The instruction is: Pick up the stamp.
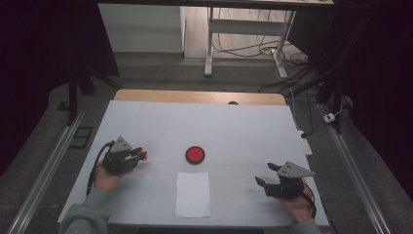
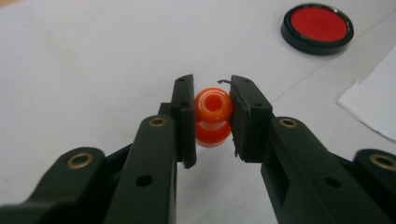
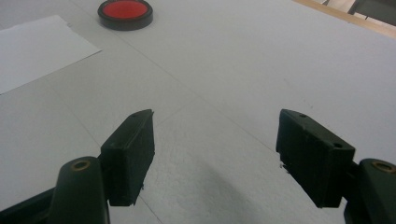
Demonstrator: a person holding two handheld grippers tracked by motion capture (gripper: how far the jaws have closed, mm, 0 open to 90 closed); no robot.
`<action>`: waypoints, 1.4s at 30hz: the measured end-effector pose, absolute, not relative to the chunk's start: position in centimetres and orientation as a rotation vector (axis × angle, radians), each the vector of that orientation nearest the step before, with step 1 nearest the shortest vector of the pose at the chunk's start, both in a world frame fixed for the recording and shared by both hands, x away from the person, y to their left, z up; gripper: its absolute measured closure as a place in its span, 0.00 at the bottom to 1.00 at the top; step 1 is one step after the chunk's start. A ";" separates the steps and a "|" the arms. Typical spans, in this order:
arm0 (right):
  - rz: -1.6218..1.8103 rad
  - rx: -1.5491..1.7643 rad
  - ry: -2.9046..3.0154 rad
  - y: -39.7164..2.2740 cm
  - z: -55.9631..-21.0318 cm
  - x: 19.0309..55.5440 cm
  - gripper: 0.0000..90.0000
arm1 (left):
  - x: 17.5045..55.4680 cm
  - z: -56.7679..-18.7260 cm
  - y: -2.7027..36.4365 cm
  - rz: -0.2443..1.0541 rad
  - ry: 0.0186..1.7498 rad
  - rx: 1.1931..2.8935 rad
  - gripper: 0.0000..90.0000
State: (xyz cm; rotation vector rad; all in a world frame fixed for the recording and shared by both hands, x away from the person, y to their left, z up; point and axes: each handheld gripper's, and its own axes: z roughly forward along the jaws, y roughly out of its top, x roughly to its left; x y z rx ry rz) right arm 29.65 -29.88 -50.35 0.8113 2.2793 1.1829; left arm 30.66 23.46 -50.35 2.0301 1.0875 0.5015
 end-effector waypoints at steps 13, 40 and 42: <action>1.180 0.814 2.279 -29.8 -50.4 29.7 0.31 | 29.9 -48.5 23.3 0.471 1.039 1.893 0.80; 1.180 0.818 2.266 -29.7 -50.4 29.7 0.31 | 28.8 -45.5 20.3 0.420 0.883 1.806 0.80; 1.180 0.818 2.267 -29.7 -50.4 29.7 0.31 | 28.8 -45.5 20.0 0.415 0.875 1.811 0.80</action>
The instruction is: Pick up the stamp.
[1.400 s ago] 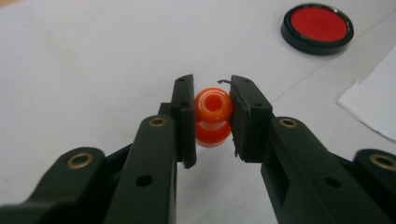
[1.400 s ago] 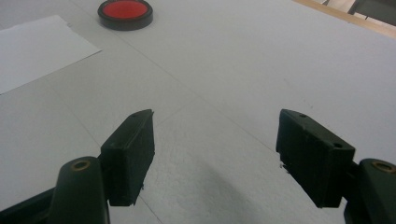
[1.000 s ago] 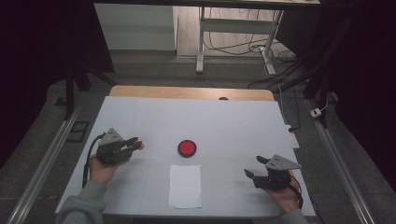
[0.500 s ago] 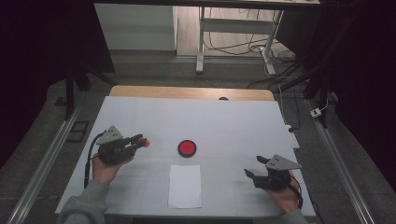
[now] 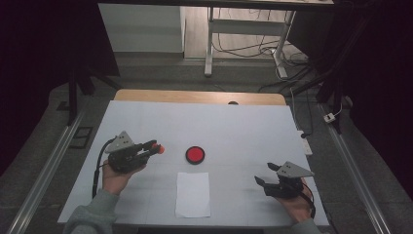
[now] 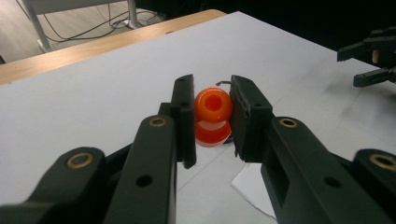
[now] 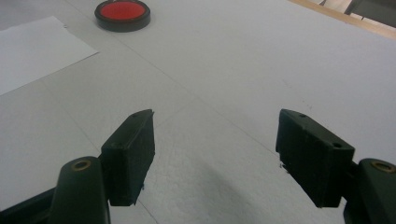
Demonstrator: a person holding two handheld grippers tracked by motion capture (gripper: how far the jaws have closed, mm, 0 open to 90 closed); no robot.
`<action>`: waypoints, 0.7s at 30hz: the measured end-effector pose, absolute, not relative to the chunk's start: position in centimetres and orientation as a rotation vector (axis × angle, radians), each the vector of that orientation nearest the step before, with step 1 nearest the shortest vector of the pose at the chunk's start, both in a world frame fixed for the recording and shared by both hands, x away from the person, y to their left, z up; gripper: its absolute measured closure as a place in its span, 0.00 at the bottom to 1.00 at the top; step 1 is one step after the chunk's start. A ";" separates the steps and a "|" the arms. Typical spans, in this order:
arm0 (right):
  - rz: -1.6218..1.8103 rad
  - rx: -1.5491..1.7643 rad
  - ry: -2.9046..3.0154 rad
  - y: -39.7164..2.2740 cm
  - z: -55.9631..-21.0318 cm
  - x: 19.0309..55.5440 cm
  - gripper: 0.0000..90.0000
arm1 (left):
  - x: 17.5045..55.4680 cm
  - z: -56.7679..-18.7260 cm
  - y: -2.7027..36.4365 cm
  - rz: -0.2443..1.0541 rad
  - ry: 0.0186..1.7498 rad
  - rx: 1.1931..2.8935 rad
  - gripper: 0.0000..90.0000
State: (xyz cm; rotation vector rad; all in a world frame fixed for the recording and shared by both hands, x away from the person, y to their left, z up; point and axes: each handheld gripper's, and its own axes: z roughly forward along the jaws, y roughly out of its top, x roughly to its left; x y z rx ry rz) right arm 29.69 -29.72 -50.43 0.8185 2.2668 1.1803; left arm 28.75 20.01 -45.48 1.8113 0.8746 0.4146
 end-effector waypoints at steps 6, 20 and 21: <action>1.185 0.817 2.262 -29.6 -50.4 29.7 0.31 | 28.9 -45.2 19.0 0.387 0.842 1.815 0.80; 1.171 0.813 2.269 -29.4 -50.5 29.7 0.31 | 29.3 -44.8 16.7 0.327 0.777 1.837 0.80; 1.171 0.812 2.269 -29.4 -50.5 29.7 0.31 | 29.3 -44.8 16.5 0.325 0.774 1.842 0.80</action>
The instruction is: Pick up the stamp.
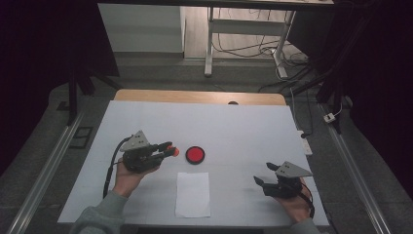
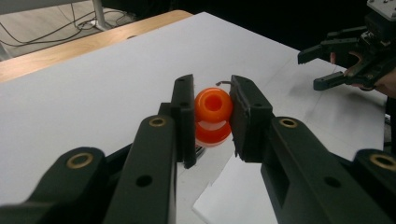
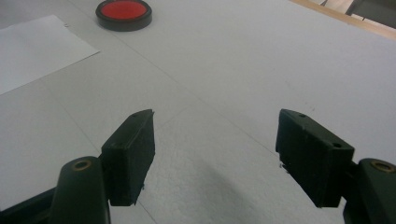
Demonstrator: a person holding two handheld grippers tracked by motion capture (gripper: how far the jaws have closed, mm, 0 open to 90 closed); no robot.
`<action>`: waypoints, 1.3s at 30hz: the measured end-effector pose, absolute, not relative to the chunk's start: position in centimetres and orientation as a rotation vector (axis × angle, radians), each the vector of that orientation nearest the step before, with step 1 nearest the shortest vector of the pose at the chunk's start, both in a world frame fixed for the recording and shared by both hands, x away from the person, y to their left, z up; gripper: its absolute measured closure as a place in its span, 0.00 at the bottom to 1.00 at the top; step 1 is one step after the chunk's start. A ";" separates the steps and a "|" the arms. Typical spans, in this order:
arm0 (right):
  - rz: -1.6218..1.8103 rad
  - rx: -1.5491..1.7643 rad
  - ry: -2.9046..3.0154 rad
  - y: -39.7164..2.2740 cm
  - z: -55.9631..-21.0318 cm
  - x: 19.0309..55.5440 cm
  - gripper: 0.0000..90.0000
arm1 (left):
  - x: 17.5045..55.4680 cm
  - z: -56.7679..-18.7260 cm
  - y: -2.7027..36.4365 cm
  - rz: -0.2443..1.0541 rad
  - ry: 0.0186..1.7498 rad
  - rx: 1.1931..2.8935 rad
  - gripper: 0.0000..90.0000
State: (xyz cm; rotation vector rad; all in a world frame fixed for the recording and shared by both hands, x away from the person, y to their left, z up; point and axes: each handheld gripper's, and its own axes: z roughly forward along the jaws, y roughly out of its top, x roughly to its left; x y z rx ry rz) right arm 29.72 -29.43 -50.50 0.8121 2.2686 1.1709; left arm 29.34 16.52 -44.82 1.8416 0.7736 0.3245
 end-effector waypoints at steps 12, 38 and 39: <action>1.166 0.810 2.273 -29.4 -50.6 29.8 0.31 | 29.6 -44.9 14.7 0.293 0.736 1.866 0.80; 1.159 0.800 2.284 -29.0 -50.7 29.8 0.31 | 30.9 -45.9 9.9 0.215 0.629 1.962 0.80; 1.154 0.803 2.282 -29.0 -50.7 29.8 0.31 | 30.9 -45.9 10.0 0.213 0.633 1.960 0.80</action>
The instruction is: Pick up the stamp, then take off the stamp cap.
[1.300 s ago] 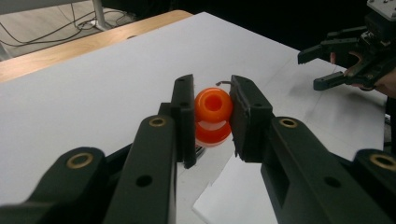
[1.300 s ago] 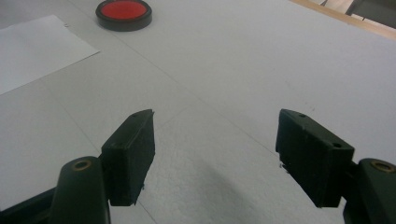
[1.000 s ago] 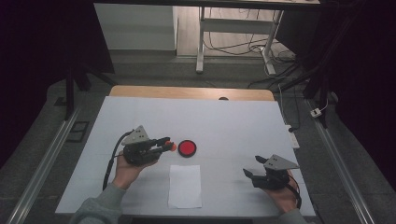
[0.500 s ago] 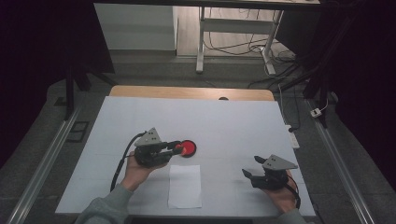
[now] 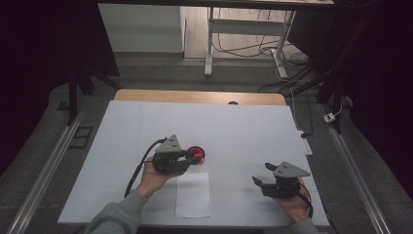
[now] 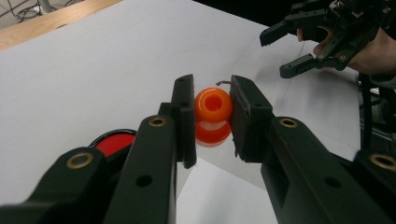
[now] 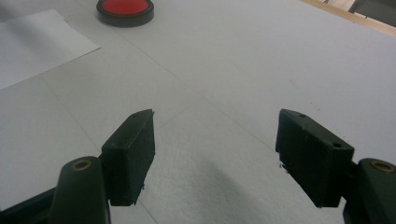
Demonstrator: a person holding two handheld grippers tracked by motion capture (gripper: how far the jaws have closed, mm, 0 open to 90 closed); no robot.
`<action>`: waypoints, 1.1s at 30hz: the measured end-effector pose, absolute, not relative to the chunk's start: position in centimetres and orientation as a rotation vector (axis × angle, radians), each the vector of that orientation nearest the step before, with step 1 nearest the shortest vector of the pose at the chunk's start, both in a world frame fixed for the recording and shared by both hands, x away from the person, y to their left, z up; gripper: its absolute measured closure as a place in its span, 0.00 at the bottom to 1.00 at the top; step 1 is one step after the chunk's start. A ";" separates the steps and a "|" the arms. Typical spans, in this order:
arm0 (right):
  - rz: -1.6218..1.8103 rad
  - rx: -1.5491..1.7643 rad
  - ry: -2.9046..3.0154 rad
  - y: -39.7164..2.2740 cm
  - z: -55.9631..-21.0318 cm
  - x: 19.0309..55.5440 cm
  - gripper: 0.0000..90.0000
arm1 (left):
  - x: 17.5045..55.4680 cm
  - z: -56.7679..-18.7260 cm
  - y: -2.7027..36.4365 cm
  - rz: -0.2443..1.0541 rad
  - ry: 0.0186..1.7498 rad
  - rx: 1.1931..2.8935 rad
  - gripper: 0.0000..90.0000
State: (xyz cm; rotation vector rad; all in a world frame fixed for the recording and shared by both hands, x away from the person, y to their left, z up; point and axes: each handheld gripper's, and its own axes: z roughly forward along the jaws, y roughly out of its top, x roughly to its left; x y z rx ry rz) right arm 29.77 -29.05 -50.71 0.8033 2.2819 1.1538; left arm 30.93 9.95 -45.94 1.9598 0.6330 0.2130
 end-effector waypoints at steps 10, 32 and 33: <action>1.156 0.805 2.283 -29.1 -50.7 29.8 0.31 | 30.8 -46.0 10.0 0.213 0.635 1.964 0.80; 1.182 0.794 2.280 -28.2 -50.6 29.9 0.31 | 30.8 -46.0 10.1 0.212 0.640 1.963 0.80; 1.177 0.794 2.278 -28.1 -50.6 29.9 0.31 | 30.8 -46.0 10.1 0.212 0.640 1.963 0.80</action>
